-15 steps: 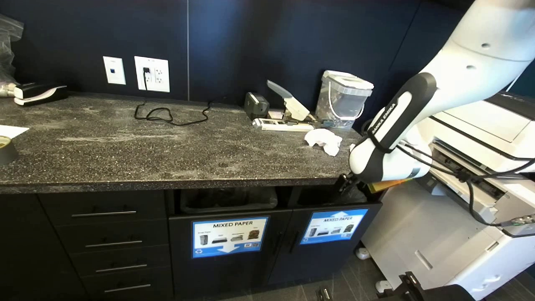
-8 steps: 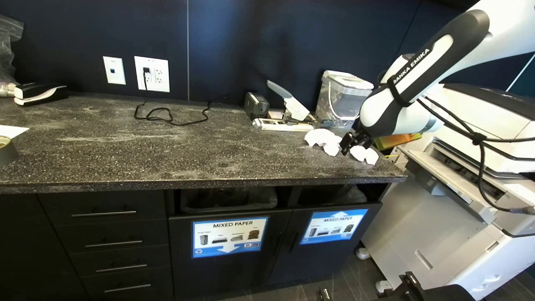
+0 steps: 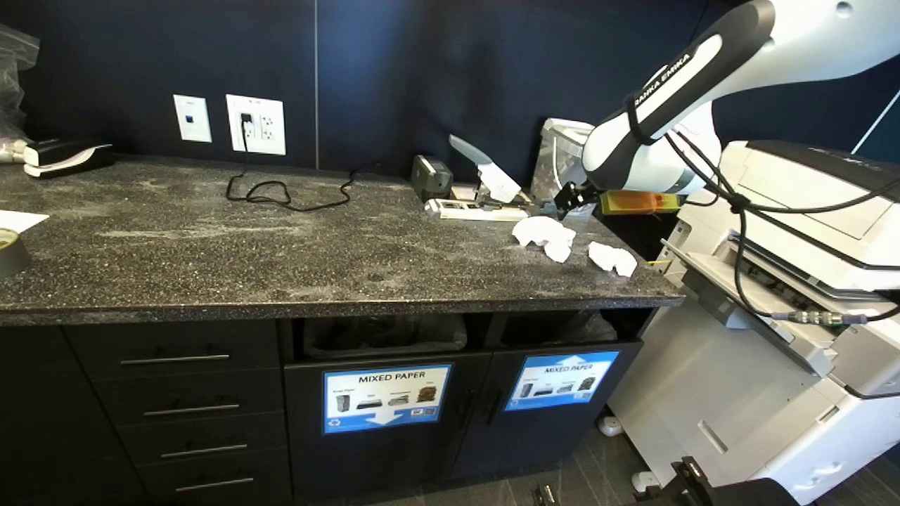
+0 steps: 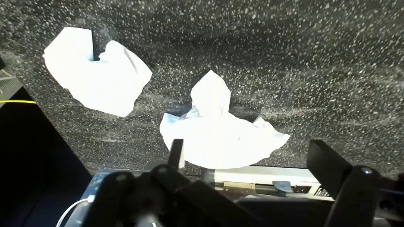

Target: Put the papers in the bin to the right

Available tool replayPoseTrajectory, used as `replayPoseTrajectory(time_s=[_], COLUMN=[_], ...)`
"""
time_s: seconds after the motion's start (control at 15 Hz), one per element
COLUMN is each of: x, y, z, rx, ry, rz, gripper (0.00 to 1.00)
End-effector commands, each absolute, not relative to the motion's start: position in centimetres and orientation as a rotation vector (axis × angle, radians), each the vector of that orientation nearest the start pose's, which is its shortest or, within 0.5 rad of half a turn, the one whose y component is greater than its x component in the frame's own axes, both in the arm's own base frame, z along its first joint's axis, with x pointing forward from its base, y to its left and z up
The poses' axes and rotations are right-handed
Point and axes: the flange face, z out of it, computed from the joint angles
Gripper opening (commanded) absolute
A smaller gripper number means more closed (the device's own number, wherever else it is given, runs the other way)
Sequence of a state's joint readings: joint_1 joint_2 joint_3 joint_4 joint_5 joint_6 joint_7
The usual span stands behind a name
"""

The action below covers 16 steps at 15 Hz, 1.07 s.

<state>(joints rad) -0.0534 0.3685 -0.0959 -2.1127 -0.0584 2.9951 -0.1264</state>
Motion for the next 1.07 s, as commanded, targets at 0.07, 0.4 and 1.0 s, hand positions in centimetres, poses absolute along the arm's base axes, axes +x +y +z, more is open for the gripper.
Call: replayPoseTrajectory(time_s=[0.07, 0.4, 1.0], x=[66.4, 69.7, 73.4], y=[-10.2, -11.4, -12.8], z=[27.7, 24.0, 20.4], rx=[-3.132, -3.14, -3.106], ry=[0.131, 0.288, 0.506], rz=[-0.839, -0.749, -0.676], gripper=[1.0, 1.0, 1.0])
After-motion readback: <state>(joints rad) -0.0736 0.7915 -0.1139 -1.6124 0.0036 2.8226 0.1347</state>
